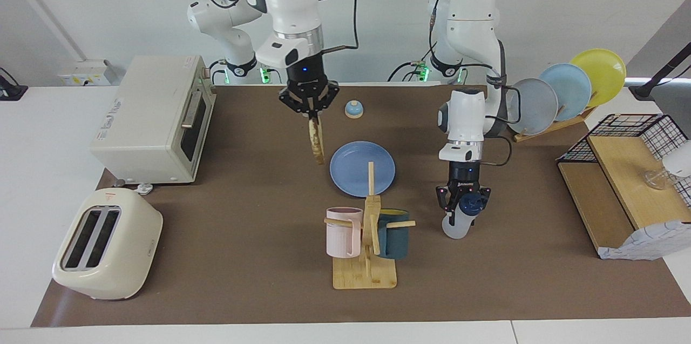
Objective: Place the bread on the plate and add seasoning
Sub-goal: 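Carry the bread to the plate with the right gripper while the left gripper lifts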
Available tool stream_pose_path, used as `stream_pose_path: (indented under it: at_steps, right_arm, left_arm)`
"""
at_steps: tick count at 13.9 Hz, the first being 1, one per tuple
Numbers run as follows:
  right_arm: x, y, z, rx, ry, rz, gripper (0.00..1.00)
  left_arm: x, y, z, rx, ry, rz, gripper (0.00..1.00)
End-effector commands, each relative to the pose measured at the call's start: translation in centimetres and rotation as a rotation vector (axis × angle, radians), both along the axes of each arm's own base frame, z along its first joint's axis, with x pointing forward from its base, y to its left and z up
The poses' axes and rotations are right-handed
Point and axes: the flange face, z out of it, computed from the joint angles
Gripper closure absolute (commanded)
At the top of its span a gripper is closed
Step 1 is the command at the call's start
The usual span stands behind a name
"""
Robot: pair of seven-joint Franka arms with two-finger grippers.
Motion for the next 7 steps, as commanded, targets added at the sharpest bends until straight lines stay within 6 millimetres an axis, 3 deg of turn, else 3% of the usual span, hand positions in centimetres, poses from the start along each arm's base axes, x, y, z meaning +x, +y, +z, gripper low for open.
stream_pose_path:
  at_steps: [1,4,7]
  right_arm:
    - [-1.7,2.7,-4.0,0.036,-0.016,-0.017,1.0]
    - [-2.4,7.3,-7.6,-0.004,-0.1,0.094,1.0]
    - [-3.3,7.0,-10.5,0.027,-0.139,0.116,1.0]
  left_arm:
    - [1.1,1.2,0.1,0.018,-0.019,0.011,1.0]
    - [2.2,2.1,1.5,0.03,-0.025,0.002,1.0]
    - [3.2,1.6,3.1,0.011,-0.016,0.006,1.0]
